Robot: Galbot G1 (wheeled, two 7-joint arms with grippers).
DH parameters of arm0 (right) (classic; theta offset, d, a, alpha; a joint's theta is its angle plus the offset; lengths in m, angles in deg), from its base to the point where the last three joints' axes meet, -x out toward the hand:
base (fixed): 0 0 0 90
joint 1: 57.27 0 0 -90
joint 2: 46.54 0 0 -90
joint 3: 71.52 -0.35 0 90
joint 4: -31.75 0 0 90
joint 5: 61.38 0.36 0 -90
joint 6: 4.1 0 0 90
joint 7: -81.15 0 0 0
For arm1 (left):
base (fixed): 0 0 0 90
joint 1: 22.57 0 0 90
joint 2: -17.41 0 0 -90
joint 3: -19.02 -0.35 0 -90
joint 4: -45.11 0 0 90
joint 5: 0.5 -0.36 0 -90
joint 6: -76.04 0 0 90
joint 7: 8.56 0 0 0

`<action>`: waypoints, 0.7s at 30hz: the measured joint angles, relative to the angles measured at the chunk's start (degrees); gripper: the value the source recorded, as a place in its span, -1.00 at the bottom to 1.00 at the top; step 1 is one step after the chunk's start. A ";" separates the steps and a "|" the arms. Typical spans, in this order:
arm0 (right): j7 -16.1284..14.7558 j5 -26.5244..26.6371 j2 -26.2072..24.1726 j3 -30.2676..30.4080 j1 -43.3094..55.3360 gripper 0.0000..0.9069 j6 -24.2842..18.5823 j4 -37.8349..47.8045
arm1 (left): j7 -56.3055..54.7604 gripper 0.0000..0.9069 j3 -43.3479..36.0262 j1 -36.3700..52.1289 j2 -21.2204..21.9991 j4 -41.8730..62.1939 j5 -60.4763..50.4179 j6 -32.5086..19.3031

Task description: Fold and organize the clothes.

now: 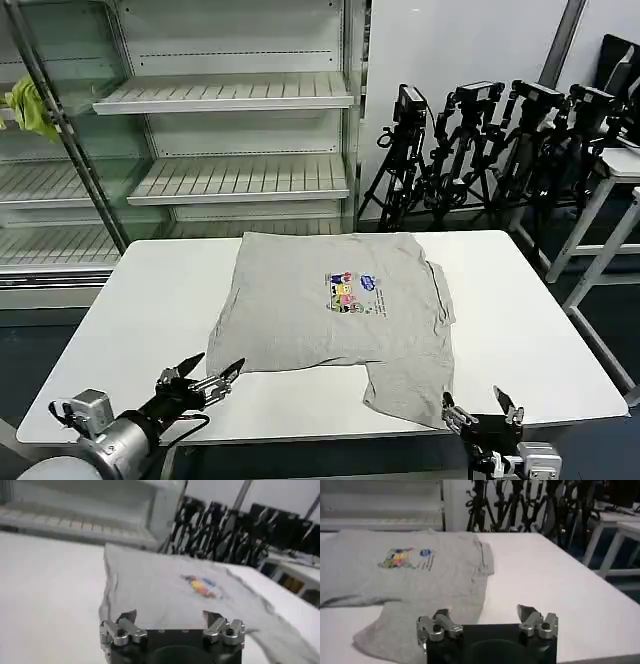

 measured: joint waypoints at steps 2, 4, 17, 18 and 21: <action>0.08 0.07 0.12 0.58 0.49 1.00 0.00 0.58 | 0.19 1.00 -0.87 0.74 -0.22 1.62 -0.30 -0.02; 0.13 0.09 0.27 1.15 1.04 1.00 0.00 1.20 | 0.24 1.00 -1.76 1.38 -0.33 3.16 -0.64 -0.05; 0.19 -0.06 1.05 4.21 3.21 1.00 -0.12 3.75 | 0.96 1.00 -4.24 4.90 -1.57 10.14 -1.64 -0.32; 0.20 -0.08 1.07 4.37 3.26 1.00 -0.12 3.85 | 1.01 1.00 -4.34 5.08 -1.62 10.44 -1.71 -0.35; 0.20 -0.16 1.25 4.96 3.31 1.00 -0.14 4.02 | 1.05 1.00 -4.45 5.23 -1.67 10.84 -1.87 -0.39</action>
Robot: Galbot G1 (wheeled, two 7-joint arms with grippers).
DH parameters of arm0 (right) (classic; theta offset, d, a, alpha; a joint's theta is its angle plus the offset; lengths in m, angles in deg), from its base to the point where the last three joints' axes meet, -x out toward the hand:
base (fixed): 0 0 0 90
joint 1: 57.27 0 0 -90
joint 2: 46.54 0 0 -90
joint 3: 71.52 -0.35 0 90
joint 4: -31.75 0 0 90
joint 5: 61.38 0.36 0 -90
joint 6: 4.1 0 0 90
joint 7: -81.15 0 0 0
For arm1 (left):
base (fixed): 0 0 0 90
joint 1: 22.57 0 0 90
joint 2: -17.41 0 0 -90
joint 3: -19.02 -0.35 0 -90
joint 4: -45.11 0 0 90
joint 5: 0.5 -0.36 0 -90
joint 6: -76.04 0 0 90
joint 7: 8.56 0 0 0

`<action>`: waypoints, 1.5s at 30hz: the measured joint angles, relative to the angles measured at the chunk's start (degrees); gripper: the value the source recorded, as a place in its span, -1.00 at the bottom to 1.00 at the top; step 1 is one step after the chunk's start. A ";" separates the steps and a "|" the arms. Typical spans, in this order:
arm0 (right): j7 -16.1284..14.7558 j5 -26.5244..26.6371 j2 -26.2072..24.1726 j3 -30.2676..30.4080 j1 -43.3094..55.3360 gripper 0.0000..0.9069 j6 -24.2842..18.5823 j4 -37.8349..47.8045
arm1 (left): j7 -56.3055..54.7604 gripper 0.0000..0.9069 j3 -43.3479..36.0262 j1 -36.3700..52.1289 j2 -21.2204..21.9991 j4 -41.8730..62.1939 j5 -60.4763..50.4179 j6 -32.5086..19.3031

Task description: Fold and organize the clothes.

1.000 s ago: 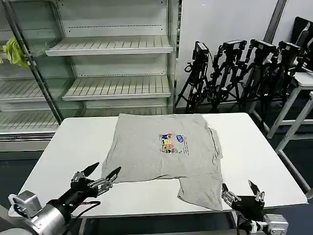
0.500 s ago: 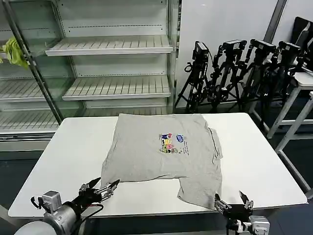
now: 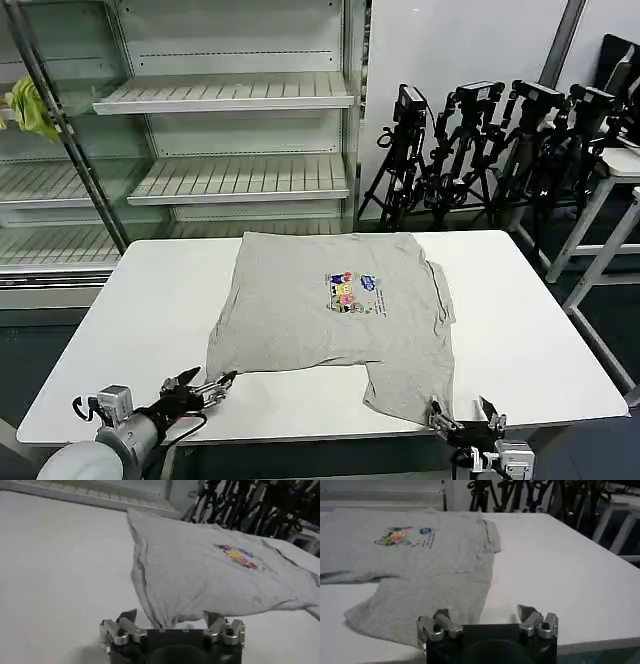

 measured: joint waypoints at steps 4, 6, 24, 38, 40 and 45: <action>-0.09 -0.29 0.15 0.68 -0.02 1.00 -0.16 0.09 | 0.03 1.00 -0.02 -0.21 0.07 0.03 -0.30 -0.02; -0.12 -0.39 0.19 0.98 -0.04 1.00 -0.28 0.10 | 0.09 1.00 0.00 -0.39 0.21 -0.03 -0.49 -0.02; -1.38 -1.95 0.33 0.69 -1.77 -1.00 -1.48 -0.60 | 0.37 0.13 0.25 -1.99 1.44 -1.75 -1.97 0.16; -1.66 -2.57 0.39 -0.17 -3.28 -1.00 -2.18 -1.01 | 0.53 -0.80 0.06 -1.93 1.72 -2.10 -2.38 0.30; -1.67 -2.68 0.35 -0.33 -3.46 -1.00 -2.34 -1.11 | 0.55 -0.84 0.09 -1.91 1.76 -2.12 -2.44 0.35; -1.72 -3.01 0.26 -0.70 -3.78 -1.00 -2.72 -1.26 | 0.78 -0.89 0.24 -1.79 1.91 -2.16 -2.51 0.45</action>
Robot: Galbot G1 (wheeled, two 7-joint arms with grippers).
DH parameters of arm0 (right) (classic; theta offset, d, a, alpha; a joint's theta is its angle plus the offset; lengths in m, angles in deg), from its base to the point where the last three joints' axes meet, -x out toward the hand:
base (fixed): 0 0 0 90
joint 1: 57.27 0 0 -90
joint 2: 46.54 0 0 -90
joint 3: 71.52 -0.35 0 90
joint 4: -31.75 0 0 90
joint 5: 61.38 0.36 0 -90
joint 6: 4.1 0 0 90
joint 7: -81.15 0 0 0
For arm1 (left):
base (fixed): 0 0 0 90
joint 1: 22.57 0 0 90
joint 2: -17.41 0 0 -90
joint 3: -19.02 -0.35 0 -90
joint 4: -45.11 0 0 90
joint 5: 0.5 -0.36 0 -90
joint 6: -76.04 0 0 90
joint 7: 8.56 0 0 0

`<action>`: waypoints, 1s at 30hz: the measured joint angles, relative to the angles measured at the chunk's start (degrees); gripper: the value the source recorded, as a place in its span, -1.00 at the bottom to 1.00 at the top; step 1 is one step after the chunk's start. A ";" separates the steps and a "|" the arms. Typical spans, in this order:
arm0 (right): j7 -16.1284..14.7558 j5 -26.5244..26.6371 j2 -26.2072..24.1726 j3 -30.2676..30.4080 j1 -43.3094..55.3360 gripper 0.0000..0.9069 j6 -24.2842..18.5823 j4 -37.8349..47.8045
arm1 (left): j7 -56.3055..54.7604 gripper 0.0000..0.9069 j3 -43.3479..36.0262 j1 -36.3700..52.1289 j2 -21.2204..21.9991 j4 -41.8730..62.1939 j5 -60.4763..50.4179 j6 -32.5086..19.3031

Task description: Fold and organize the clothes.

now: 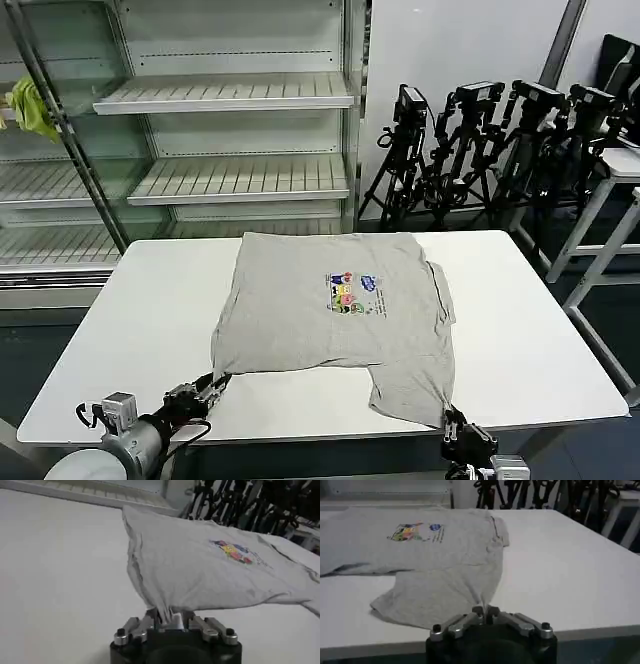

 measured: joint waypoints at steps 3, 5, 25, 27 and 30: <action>0.01 -0.14 -0.03 -0.19 -0.13 -1.00 -0.20 -0.07 | 0.19 -0.91 0.05 0.21 0.10 0.00 -0.05 -0.02; 0.02 -0.18 -0.06 -0.31 -0.17 -1.00 -0.27 -0.26 | 0.37 -0.91 0.08 0.29 0.11 0.03 -0.20 -0.19; 0.07 0.72 -2.24 -3.61 -3.85 -1.00 0.06 -4.34 | 0.82 -0.89 2.30 -2.43 -1.80 -3.30 -0.08 -0.49; 0.08 0.98 -2.72 -4.42 -4.78 -1.00 0.11 -5.11 | 0.82 -0.89 2.95 -3.10 -2.28 -4.00 0.18 -0.43; 0.21 1.29 -3.42 -5.71 -6.33 -1.00 0.29 -6.29 | 0.82 -0.89 4.10 -4.39 -2.97 -5.10 0.59 -0.41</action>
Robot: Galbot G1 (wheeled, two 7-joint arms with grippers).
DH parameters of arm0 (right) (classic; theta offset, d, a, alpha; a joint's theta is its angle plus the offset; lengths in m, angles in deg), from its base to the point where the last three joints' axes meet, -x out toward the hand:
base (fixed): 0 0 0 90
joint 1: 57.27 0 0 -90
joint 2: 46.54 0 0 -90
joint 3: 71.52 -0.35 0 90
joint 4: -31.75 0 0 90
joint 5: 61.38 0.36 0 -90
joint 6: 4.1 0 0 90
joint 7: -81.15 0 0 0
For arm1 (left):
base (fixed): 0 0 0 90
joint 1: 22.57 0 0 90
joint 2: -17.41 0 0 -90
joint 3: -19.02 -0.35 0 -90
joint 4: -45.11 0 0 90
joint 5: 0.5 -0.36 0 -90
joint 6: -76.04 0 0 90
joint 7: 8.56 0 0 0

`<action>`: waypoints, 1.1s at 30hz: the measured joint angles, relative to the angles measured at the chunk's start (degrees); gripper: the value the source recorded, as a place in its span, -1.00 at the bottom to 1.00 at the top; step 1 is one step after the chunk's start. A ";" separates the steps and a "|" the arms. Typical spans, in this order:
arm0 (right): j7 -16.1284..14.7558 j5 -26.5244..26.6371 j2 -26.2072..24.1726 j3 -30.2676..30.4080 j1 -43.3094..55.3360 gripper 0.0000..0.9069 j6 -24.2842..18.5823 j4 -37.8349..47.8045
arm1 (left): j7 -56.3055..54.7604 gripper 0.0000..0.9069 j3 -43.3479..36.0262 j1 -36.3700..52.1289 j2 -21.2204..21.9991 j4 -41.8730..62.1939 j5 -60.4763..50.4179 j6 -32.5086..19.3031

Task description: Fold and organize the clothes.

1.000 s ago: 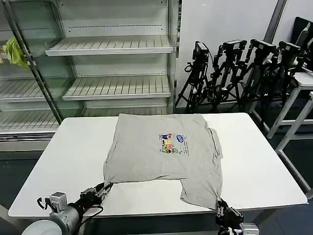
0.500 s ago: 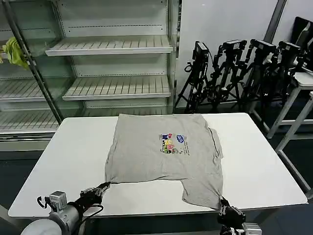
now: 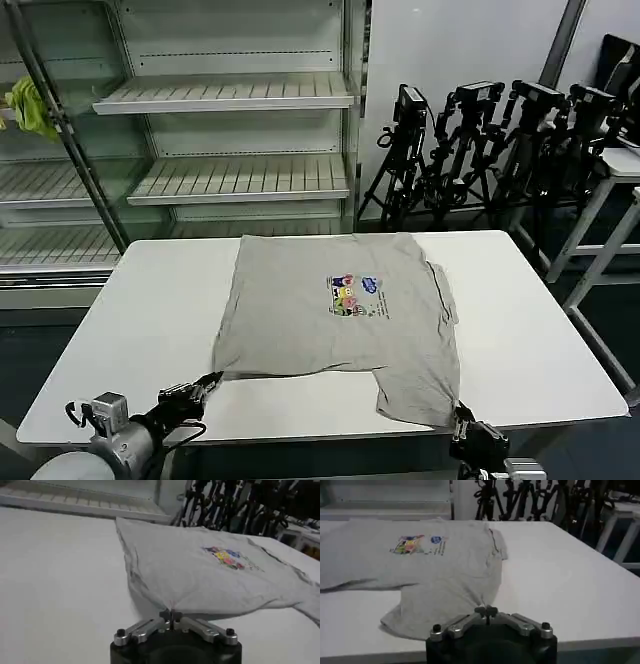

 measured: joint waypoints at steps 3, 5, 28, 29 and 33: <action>0.19 0.15 -0.66 -1.25 -1.63 -1.00 0.23 -1.25 | 0.01 -0.89 1.36 -1.53 -0.72 -1.18 0.27 0.00; 0.29 0.25 -1.08 -2.08 -2.82 -1.00 0.42 -2.07 | 0.00 -0.89 2.36 -2.76 -1.14 -2.00 0.30 0.00; 1.84 2.49 -4.89 -8.46 -9.37 -1.00 2.42 -6.47 | 0.04 -0.89 12.59 -17.75 -2.27 -10.21 0.37 0.08; 1.78 2.64 -4.93 -8.48 -8.79 -1.00 2.34 -6.47 | 0.04 -0.89 12.66 -17.78 -2.27 -10.23 0.42 0.09; 1.30 3.20 -5.15 -8.27 -5.27 -1.00 1.63 -6.46 | 0.15 -0.89 12.76 -17.12 -2.24 -10.22 0.56 0.16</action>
